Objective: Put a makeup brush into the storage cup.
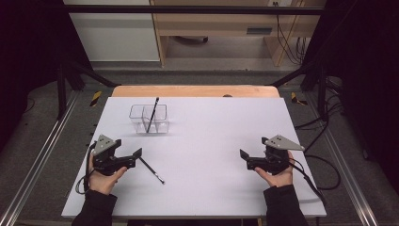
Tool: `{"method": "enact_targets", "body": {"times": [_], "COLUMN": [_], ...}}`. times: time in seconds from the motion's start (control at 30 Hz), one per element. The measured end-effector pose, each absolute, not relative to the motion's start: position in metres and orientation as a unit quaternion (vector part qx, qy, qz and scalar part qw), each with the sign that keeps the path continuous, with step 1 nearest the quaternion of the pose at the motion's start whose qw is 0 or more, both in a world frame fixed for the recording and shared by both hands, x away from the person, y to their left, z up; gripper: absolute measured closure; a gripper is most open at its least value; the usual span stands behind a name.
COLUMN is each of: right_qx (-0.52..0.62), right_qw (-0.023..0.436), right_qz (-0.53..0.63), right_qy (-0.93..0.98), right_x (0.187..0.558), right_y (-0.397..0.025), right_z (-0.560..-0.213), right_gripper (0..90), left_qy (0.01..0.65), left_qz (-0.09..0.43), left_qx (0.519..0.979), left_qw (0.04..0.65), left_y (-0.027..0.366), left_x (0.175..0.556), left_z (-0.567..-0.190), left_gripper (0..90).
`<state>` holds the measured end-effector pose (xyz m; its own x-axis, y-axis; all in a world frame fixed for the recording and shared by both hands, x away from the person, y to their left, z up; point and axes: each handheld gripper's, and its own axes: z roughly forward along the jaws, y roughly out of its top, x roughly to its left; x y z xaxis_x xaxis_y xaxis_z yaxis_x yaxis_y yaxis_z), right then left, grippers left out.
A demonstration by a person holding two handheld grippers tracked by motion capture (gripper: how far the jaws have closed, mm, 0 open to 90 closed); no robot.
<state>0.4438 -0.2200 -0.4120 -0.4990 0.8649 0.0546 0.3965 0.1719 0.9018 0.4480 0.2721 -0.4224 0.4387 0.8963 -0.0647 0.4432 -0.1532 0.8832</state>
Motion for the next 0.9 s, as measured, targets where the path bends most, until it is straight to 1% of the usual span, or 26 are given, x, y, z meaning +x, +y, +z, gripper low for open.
{"method": "enact_targets", "body": {"times": [0.37,0.9], "right_qx": [0.435,0.433], "right_qw": [0.247,0.242], "right_qz": [0.473,0.468], "right_qy": [0.726,0.732], "right_x": [0.443,0.443], "right_y": [-0.220,-0.216], "right_z": [-0.413,-0.417], "right_gripper": [5.6,5.6], "left_qy": [0.481,0.488], "left_qz": [0.241,0.217], "left_qx": [0.722,0.748], "left_qw": [0.436,0.394], "left_y": [0.269,0.248], "left_x": [0.444,0.442], "left_z": [-0.433,-0.455], "left_gripper": [10.1,11.6]}}
